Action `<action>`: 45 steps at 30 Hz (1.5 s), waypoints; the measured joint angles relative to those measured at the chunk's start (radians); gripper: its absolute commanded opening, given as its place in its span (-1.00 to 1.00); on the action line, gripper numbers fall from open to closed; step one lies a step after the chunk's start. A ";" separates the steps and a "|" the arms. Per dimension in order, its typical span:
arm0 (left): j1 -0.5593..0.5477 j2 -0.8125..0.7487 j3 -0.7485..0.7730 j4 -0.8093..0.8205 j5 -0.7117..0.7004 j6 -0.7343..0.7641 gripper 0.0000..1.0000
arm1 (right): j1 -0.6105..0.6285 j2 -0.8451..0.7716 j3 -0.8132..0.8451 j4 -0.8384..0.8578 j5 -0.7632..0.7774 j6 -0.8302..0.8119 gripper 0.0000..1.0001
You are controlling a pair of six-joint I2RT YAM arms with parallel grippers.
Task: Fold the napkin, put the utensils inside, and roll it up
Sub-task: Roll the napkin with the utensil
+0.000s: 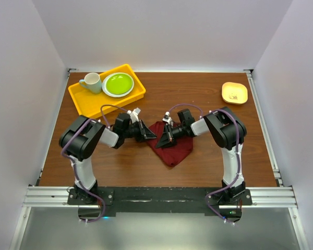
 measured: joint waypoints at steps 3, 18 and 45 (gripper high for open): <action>0.000 0.070 -0.013 0.132 0.016 -0.022 -0.98 | 0.000 -0.002 0.009 -0.031 0.003 -0.022 -0.90; -0.005 0.134 -0.060 0.328 0.004 -0.030 -1.00 | 0.002 -0.174 0.126 -0.554 0.320 -0.237 0.06; 0.002 0.143 -0.014 0.244 0.038 -0.044 -1.00 | 0.362 -0.443 0.089 -0.903 1.012 -0.381 0.31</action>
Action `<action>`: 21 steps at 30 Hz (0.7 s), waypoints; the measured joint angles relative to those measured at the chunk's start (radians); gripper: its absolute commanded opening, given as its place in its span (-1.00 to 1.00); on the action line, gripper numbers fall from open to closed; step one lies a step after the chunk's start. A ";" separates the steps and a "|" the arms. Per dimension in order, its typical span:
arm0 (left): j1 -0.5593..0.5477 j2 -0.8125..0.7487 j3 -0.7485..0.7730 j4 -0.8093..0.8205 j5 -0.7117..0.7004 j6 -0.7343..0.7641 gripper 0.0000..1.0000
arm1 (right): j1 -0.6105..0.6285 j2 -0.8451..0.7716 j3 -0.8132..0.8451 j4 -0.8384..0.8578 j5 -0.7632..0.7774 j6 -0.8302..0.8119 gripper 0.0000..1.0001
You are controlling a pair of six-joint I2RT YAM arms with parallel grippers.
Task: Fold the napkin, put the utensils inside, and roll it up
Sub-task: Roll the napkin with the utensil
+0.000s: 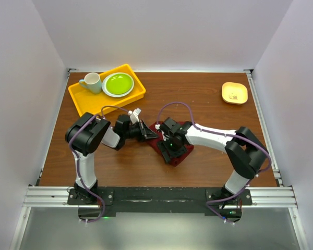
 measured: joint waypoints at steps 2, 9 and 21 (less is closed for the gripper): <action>0.003 0.002 0.000 0.000 0.003 -0.004 -1.00 | 0.006 -0.011 -0.039 0.014 0.003 0.010 0.20; 0.011 0.011 0.004 0.006 0.017 -0.005 -1.00 | 0.005 -0.070 -0.113 0.029 0.030 0.050 -0.73; 0.020 0.019 0.024 -0.027 0.047 -0.003 -1.00 | 0.008 -0.076 0.025 -0.086 0.062 0.053 0.37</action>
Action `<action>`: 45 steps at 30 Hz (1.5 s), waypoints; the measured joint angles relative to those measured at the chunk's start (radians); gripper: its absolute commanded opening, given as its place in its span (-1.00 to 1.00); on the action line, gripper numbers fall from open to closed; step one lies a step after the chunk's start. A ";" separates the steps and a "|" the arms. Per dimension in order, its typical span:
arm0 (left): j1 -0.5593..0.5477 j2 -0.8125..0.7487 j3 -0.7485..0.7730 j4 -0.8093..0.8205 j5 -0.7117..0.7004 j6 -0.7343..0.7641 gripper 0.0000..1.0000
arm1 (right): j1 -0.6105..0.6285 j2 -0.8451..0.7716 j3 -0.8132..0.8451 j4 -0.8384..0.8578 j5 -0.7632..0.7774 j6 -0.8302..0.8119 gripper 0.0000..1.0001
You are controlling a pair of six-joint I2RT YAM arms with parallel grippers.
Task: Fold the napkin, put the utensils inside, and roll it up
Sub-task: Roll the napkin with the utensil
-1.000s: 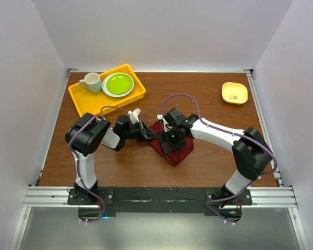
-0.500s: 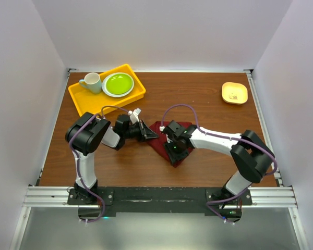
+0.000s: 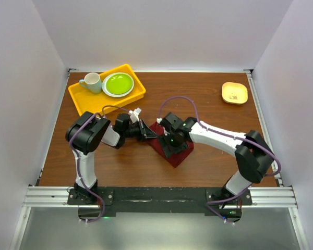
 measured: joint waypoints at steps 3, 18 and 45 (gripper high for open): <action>0.002 0.005 0.006 -0.007 0.010 0.000 -1.00 | 0.002 0.009 0.109 -0.012 0.020 -0.029 0.43; 0.007 0.007 0.015 -0.027 0.025 0.000 -1.00 | 0.100 0.308 0.290 0.043 0.178 -0.122 0.29; 0.055 -0.235 0.109 -0.524 -0.093 0.166 -0.38 | -0.124 0.226 0.021 0.426 -0.285 -0.106 -1.00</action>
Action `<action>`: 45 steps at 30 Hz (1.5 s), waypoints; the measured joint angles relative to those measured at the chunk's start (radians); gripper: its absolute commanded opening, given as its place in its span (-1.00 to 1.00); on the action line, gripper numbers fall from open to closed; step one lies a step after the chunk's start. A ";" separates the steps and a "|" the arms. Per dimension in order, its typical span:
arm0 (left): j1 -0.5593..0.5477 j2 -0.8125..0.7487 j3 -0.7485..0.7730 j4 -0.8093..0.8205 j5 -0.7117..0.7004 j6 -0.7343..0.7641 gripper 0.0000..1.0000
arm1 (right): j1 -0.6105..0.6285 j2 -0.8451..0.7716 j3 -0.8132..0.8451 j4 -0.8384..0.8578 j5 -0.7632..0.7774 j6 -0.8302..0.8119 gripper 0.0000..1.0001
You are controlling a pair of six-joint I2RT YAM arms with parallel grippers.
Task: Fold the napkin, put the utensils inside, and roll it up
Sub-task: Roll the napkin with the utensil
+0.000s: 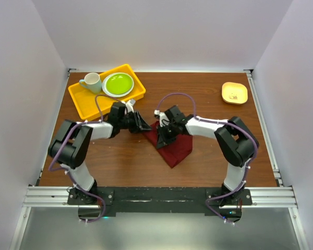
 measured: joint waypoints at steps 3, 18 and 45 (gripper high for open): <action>0.012 -0.079 0.048 -0.104 -0.056 0.047 -0.39 | -0.097 0.042 -0.038 0.085 -0.242 0.037 -1.00; -0.045 -0.042 -0.038 0.054 -0.034 -0.031 -0.74 | -0.251 0.234 -0.121 0.334 -0.750 0.177 -1.00; -0.097 0.229 -0.056 0.577 0.049 -0.119 -0.95 | -0.121 0.028 -0.025 -0.014 -0.287 0.153 0.35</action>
